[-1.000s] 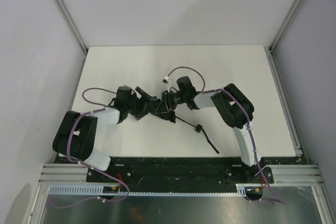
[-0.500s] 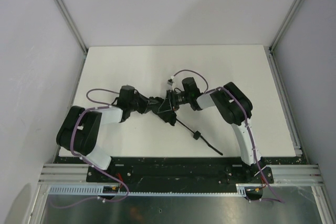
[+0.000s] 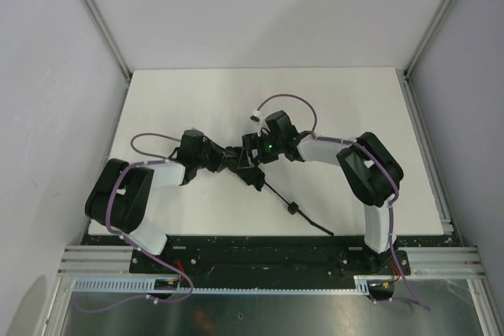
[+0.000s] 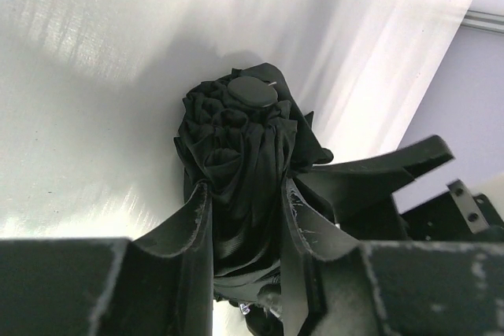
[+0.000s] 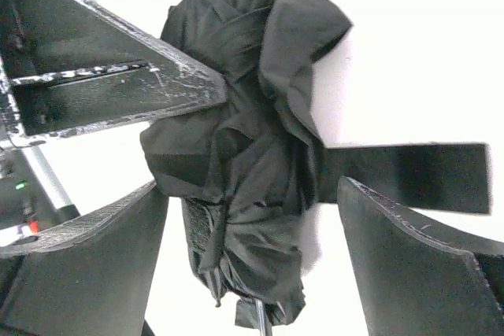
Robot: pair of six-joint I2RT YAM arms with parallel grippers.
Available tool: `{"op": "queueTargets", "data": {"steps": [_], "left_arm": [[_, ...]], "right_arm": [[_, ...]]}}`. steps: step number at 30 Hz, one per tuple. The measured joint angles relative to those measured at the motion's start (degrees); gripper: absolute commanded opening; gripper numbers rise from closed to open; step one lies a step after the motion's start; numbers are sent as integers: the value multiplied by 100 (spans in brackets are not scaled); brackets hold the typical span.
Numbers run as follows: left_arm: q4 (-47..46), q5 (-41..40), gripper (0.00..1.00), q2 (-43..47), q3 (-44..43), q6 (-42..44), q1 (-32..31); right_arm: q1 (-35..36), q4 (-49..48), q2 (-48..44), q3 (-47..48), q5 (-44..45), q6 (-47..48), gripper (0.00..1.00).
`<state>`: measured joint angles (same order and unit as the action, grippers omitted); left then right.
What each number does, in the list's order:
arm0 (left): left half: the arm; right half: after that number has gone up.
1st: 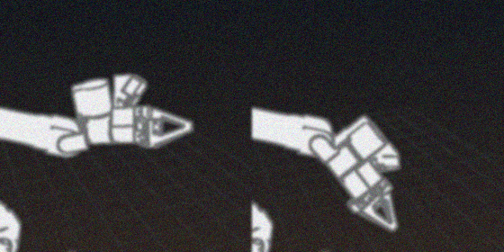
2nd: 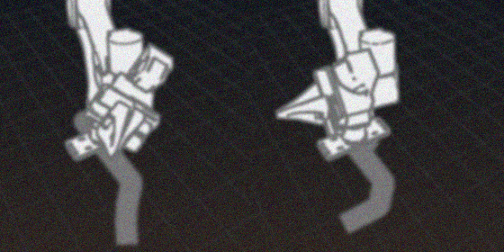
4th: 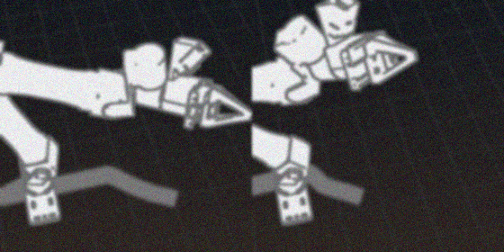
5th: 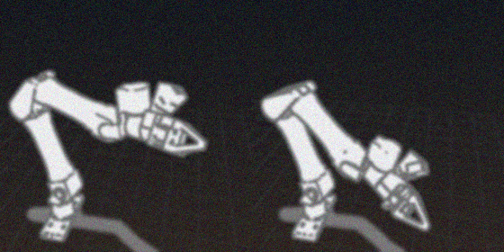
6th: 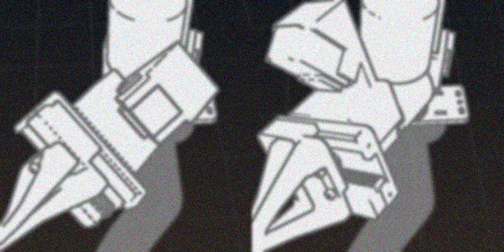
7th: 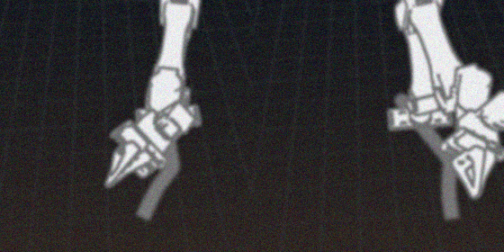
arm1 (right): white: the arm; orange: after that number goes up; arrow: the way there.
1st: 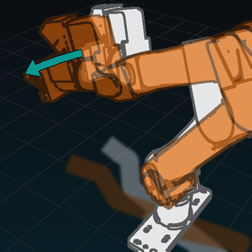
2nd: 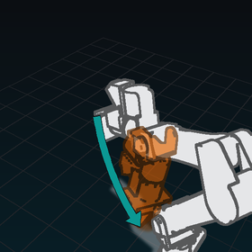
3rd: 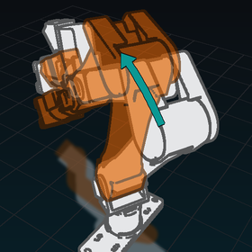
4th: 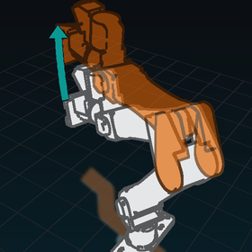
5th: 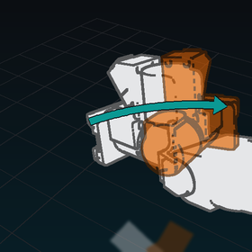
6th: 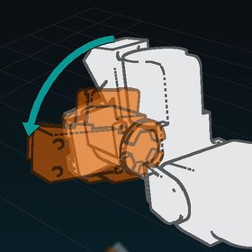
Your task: Put away the umbrella
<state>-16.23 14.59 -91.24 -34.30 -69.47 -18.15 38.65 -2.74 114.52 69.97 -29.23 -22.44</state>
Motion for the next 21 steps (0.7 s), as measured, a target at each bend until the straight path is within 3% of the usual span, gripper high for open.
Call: {"op": "queueTargets", "data": {"steps": [5, 10, 13, 16, 21], "left_arm": [[20, -31, 0, 2, -2, -2, -9], [223, -63, 0, 4, -96, -37, -22], [356, -63, 0, -2, -149, -107, -22], [518, -63, 0, -31, -245, -133, -22], [752, -96, 3, -42, -352, -195, -9]], "right_arm": [[367, 546, -437, 0, 1379, 684, 91], [1189, 560, -522, 0, 2719, 1187, 91], [1580, 643, -396, 125, 3464, 1379, 84], [1812, 730, -44, 380, 4282, 1606, 63], [1961, 852, 271, 612, 5047, 1856, 12]]}}
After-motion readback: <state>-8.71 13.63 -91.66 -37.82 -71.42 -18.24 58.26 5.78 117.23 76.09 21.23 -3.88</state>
